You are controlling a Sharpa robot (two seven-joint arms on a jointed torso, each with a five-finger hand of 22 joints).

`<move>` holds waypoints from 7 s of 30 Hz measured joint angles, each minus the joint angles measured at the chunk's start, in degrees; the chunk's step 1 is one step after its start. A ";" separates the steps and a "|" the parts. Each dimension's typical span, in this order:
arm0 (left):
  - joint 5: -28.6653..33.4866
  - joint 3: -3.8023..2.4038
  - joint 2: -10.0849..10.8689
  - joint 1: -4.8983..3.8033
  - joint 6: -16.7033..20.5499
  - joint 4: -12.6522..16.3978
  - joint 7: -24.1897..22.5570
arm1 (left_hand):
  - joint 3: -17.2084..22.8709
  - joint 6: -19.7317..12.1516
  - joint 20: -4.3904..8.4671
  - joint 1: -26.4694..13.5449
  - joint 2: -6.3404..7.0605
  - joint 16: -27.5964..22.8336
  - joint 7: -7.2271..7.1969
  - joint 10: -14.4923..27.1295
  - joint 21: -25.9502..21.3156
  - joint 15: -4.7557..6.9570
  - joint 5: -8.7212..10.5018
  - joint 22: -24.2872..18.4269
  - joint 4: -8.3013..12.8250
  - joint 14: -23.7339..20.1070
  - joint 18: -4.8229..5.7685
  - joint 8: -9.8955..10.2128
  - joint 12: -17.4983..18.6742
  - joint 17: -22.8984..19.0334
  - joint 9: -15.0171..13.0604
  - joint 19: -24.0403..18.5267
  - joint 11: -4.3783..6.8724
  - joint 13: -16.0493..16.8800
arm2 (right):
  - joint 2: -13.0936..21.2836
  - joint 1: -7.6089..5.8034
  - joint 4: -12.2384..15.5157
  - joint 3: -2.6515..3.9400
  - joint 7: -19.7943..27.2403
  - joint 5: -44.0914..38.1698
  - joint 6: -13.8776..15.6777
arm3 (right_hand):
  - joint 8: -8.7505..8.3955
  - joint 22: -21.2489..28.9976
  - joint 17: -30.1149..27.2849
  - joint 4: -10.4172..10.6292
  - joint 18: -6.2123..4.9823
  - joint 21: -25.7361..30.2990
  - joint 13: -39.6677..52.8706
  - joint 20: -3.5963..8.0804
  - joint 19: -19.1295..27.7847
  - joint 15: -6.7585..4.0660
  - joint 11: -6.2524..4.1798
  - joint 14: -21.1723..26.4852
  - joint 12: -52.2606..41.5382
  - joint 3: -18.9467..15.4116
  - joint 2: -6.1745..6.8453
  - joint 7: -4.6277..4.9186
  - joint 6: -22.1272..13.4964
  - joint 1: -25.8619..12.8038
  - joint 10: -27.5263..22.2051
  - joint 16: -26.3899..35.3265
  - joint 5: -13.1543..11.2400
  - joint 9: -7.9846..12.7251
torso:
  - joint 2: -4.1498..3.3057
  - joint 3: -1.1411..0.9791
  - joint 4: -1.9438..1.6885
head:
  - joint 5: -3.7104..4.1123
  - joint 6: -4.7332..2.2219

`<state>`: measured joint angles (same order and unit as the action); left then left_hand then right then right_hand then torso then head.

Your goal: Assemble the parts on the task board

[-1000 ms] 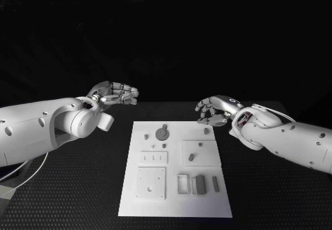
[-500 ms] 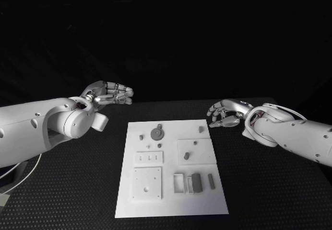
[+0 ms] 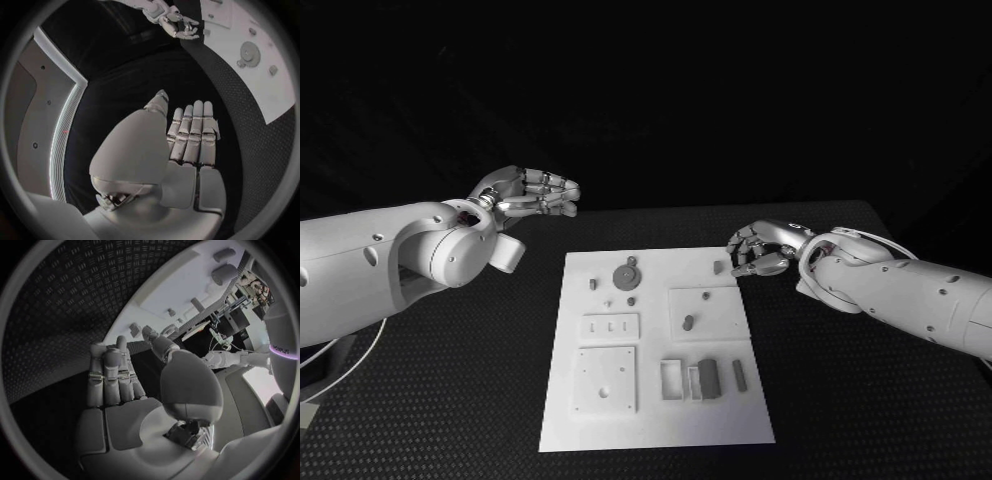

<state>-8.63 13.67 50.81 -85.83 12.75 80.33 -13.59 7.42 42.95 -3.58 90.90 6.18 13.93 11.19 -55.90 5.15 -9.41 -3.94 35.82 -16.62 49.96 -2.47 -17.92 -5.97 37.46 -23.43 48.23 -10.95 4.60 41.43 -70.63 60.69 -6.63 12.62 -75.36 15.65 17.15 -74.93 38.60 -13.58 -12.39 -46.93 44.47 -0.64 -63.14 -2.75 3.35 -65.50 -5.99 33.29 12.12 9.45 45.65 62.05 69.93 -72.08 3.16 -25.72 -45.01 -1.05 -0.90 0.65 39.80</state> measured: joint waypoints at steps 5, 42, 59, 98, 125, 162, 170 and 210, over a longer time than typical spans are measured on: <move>-0.13 0.01 -0.07 0.01 -0.21 -0.01 -0.04 | 0.00 0.00 0.00 0.00 0.00 0.00 0.00 0.00 0.00 0.00 0.00 0.00 0.00 0.00 0.00 0.00 0.00 0.05 0.00 0.00 0.00 0.00 | -0.78 0.37 -1.38 0.01 0.07 -0.52 0.41 | 0.00 0.00 0.00 0.32 -0.04 0.00 0.91 0.05 -0.05 -0.18 -0.01 -0.18 -0.23 0.00 0.00 0.00 0.00 0.00 0.01 0.00 0.00 -0.07 | 0.00 0.10 -0.07 | 0.08 0.17; -0.44 0.00 0.04 0.00 -0.40 0.96 0.00 | 0.00 -0.01 0.00 0.01 0.00 0.00 0.01 0.00 0.00 0.00 0.00 0.01 0.00 0.00 0.01 0.00 0.00 0.08 -0.01 0.00 0.00 -0.01 | -5.46 2.09 -5.55 0.04 -0.67 -1.07 0.96 | -0.19 0.01 1.20 -0.17 -0.09 -2.21 18.15 1.44 -1.89 -1.62 -1.50 -2.03 -14.15 -0.81 -3.77 -0.98 0.15 -0.44 1.11 -2.47 0.00 -0.59 | 0.12 0.15 0.04 | -0.64 0.90; -0.49 0.00 0.10 0.00 -0.42 1.08 0.04 | 0.00 -0.01 0.00 0.01 -0.01 0.00 0.01 0.00 0.00 0.00 0.00 0.01 0.00 0.00 0.01 0.00 0.00 0.07 -0.01 0.00 0.00 -0.01 | -6.80 2.66 -6.86 0.04 -0.98 -1.06 0.87 | -0.41 0.01 1.53 -0.01 -0.10 -2.80 19.07 1.35 -1.97 -1.53 -1.72 -2.13 -15.48 -0.64 -5.89 -1.18 1.21 -0.59 0.91 -2.82 0.00 -0.90 | 0.12 0.15 0.04 | -0.72 1.16; -0.57 0.01 0.33 -0.01 -0.42 1.37 0.20 | 0.00 -0.05 0.00 0.01 -0.01 -0.22 0.05 0.00 0.00 0.00 0.00 0.01 0.00 0.00 0.00 0.00 -0.01 0.16 0.03 0.00 0.00 -0.01 | -7.40 2.81 -7.03 0.08 -0.64 -1.02 1.29 | 1.69 0.02 2.55 -1.28 -0.10 -4.22 19.40 1.67 -2.47 -2.16 -2.30 -2.79 -17.04 -0.31 -8.33 -2.48 6.26 -1.08 1.07 -3.79 -0.01 -2.17 | 0.11 0.04 0.13 | -1.17 1.60; -9.94 0.00 0.43 -0.01 -0.17 2.21 8.58 | -5.17 8.31 4.81 -11.51 -1.56 5.79 -2.38 -12.30 5.47 5.43 1.10 3.28 -0.05 10.95 0.12 -2.88 -5.56 7.13 -1.00 9.74 5.54 5.02 | -5.66 2.72 -2.01 0.99 -3.04 -3.56 3.34 | 2.42 0.02 3.15 -1.46 -0.12 -4.88 18.95 2.00 -2.61 -3.08 -2.96 -3.26 -17.54 -0.17 -9.28 -3.43 8.18 -1.54 1.74 -4.00 -0.05 -3.26 | 0.15 -0.01 0.18 | -0.90 1.32; -21.37 0.04 -8.42 0.40 1.50 4.51 27.55 | -8.45 9.85 7.08 -14.87 0.21 10.86 -2.51 -12.67 8.21 7.47 1.10 6.82 -0.23 12.18 -0.12 -0.89 -9.33 13.40 -0.11 12.78 6.97 15.94 | -7.42 -1.44 21.78 3.07 -21.82 -15.51 0.97 | 2.31 0.02 3.55 -1.45 -0.11 -5.33 18.62 2.78 -3.61 -3.58 -3.57 -4.19 -18.01 -0.17 -6.60 -3.83 9.39 -2.23 2.36 -3.99 -0.05 -3.71 | 1.07 0.12 0.56 | -2.88 0.23; -21.49 0.05 -8.64 0.47 -0.03 4.95 29.50 | -7.56 10.59 7.31 -21.32 -0.33 11.54 -2.81 -12.47 8.21 7.49 1.10 7.13 -0.30 12.20 0.28 -0.89 -10.01 13.92 0.04 12.60 7.17 17.74 | -7.71 -1.39 22.22 3.72 -23.47 -16.16 1.27 | 2.31 0.02 3.55 -1.45 -0.11 -5.33 18.56 2.78 -3.62 -3.49 -3.57 -4.29 -18.00 -0.17 -6.31 -3.76 9.56 -1.93 2.36 -3.99 -0.05 -3.71 | 0.98 0.16 0.47 | -2.89 0.37; -23.04 0.05 -9.45 0.59 -3.66 5.42 32.74 | -13.84 11.92 7.59 -16.56 -5.43 12.21 -3.32 -12.27 8.21 7.79 1.10 8.39 -0.24 12.50 0.74 -0.89 -9.76 14.40 0.49 12.89 7.37 21.55 | -8.81 -0.97 23.56 4.30 -24.53 -16.39 1.62 | 2.16 0.02 3.58 -1.31 -0.11 -5.32 18.49 2.76 -4.02 -3.45 -3.77 -4.69 -17.98 -0.03 -6.31 -3.67 9.68 -1.93 2.56 -3.99 -0.05 -3.84 | 0.99 0.21 0.60 | -2.97 1.14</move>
<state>-31.67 13.72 41.36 -85.24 9.09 85.75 19.15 -6.42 54.87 4.00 74.33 0.74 26.14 7.87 -68.17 13.36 -1.63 -2.83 44.21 -16.86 62.45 -1.73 -18.80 -15.73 51.86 -22.94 61.12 -3.58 26.15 32.62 -71.60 84.25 -2.34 -11.91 -91.75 17.27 19.31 -74.91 42.19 -14.89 -12.50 -52.25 62.96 2.11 -67.16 -6.21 -0.42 -70.18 -23.97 33.26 5.82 5.78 55.33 60.12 72.49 -76.06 3.11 -29.56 -44.02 -0.84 -0.29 -2.32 40.94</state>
